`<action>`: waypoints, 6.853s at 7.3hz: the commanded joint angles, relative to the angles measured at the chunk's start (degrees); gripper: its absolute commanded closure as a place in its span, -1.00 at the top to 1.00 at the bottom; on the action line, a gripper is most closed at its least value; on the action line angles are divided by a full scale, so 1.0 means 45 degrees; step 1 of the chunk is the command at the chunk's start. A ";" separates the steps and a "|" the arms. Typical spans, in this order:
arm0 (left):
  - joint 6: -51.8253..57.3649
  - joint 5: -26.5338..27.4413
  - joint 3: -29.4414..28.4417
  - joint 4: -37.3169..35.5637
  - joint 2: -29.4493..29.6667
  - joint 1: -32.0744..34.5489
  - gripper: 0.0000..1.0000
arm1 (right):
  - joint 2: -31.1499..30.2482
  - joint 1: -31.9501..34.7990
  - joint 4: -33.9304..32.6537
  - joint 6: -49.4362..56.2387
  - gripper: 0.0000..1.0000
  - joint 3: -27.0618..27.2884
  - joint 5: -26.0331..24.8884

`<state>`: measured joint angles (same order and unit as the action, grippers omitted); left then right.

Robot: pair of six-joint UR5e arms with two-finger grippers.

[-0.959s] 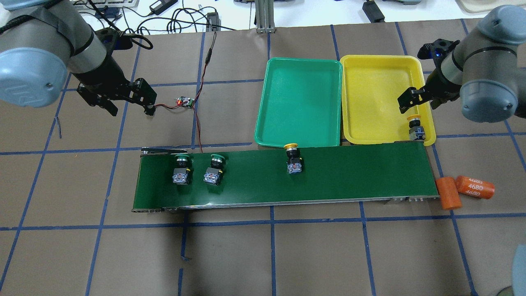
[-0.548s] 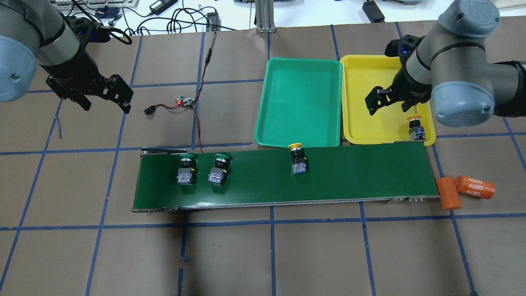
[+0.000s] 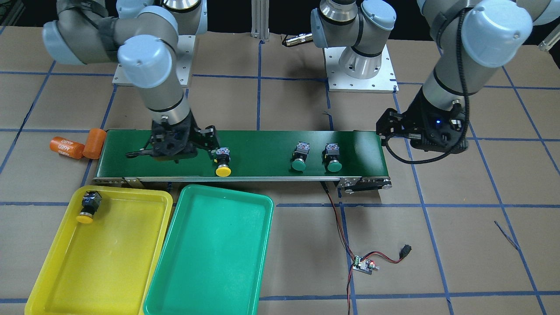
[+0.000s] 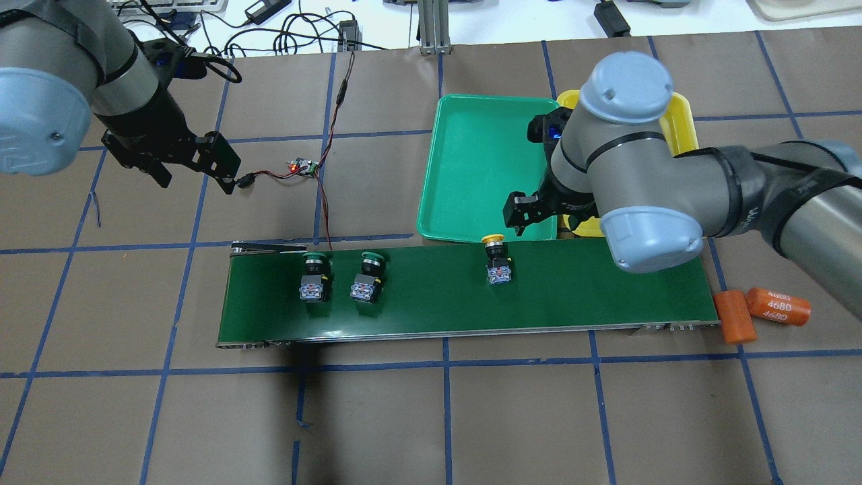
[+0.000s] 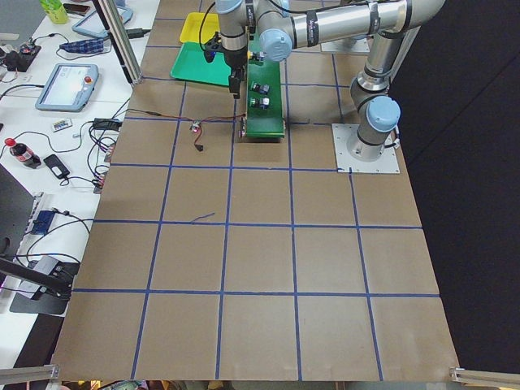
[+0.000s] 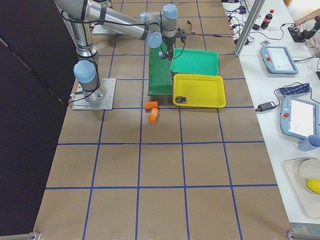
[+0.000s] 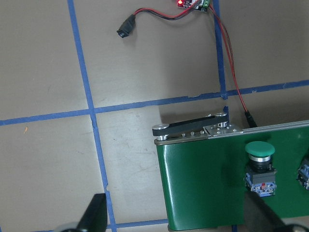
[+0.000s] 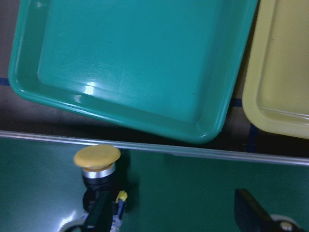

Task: Sort buttons by color to trays
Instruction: 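Move the right gripper to the second yellow button on the belt and grasp it, then carry the yellow button into the yellow tray and open the right gripper, then move the right gripper to a green button on the belt and grasp it, then place the green button in the green tray and open the right gripper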

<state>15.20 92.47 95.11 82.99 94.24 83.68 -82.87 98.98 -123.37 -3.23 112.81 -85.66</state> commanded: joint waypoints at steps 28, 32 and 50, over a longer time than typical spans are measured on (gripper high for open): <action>-0.1307 -0.0744 0.0211 -0.0023 -0.0572 0.0876 1.00 | 0.0741 -0.2647 0.1477 0.2312 0.68 -0.2491 0.0090; -0.1307 -0.0724 0.0523 -0.0180 -0.0650 0.0896 1.00 | 0.0426 0.0595 0.1419 -0.2898 0.64 -0.1944 0.0070; -0.1092 -0.0607 0.0602 -0.0512 -0.0709 0.0916 1.00 | 0.2751 -0.0257 0.0266 -0.1743 0.60 -0.3976 -0.1023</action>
<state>10.27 89.71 97.82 80.69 91.06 87.80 -71.44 98.97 -122.67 -12.13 95.59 -90.38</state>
